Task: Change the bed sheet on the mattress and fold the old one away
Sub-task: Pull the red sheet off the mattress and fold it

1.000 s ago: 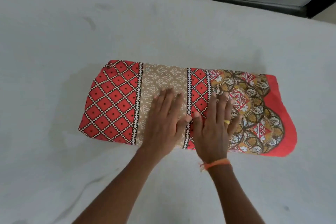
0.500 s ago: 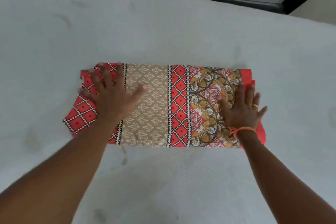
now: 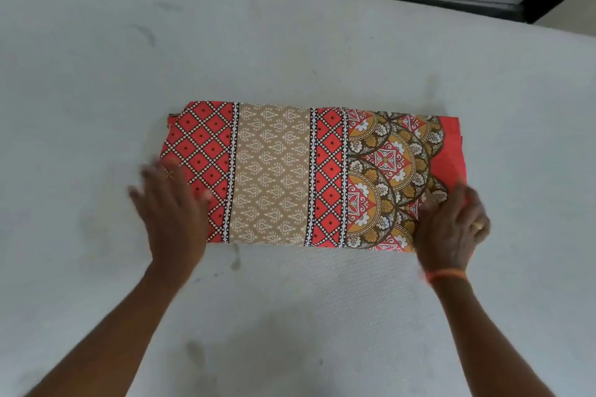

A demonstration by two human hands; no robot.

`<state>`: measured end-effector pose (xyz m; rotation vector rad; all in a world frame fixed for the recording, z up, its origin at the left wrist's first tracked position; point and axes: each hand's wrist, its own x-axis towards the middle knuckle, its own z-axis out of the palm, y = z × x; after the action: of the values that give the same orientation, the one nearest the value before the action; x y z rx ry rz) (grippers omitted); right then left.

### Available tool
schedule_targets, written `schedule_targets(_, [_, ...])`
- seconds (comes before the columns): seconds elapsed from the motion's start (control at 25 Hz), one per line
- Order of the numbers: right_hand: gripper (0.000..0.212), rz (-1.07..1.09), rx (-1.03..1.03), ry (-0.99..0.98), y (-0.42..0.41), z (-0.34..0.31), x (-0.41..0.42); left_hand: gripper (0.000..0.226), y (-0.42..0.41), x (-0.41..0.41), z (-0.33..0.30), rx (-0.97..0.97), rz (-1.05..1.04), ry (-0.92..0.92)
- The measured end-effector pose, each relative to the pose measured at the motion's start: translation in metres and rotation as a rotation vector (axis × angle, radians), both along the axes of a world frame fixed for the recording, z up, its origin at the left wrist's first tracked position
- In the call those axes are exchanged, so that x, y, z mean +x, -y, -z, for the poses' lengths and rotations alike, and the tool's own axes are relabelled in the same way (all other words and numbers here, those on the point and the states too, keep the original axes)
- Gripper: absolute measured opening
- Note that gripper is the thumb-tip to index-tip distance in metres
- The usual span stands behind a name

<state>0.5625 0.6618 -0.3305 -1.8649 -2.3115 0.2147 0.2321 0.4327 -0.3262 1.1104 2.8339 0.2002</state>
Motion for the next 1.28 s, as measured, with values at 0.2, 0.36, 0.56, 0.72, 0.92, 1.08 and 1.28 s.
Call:
schedule_targets(0.2, [0.080, -0.624, -0.014, 0.273, 0.052, 0.008, 0.026, 0.094, 0.033, 0.044, 0.014, -0.151, 0.588, -0.098])
schedule_targets(0.36, [0.060, -0.475, 0.017, 0.321, 0.028, -0.002, 0.017, 0.057, 0.000, 0.020, 0.001, -0.276, 0.477, -0.184])
schedule_targets(0.56, [0.039, -0.426, -0.072, 0.181, 0.007, -0.121, -0.005, 0.029, -0.035, -0.011, -0.105, -0.351, 0.426, 0.121])
schedule_targets(0.72, [0.011, -0.442, -0.397, 0.260, -0.037, -0.215, -0.010, 0.015, -0.048, -0.050, -0.200, -0.534, 0.390, 0.498])
schedule_targets(0.92, [0.025, -0.435, -0.419, 0.477, -0.039, -0.150, -0.052, 0.030, -0.039, -0.048, -0.135, -0.499, 0.304, 0.491])
schedule_targets(1.08, [0.074, -0.355, -0.397, 0.215, 0.080, -0.047, -0.064, 0.081, 0.035, 0.041, -0.038, -0.317, 0.260, 0.286])
schedule_targets(1.28, [0.082, -0.377, -0.360, 0.242, 0.218, -0.008, -0.052, 0.096, 0.124, 0.094, -0.001, -0.191, 0.187, 0.222])
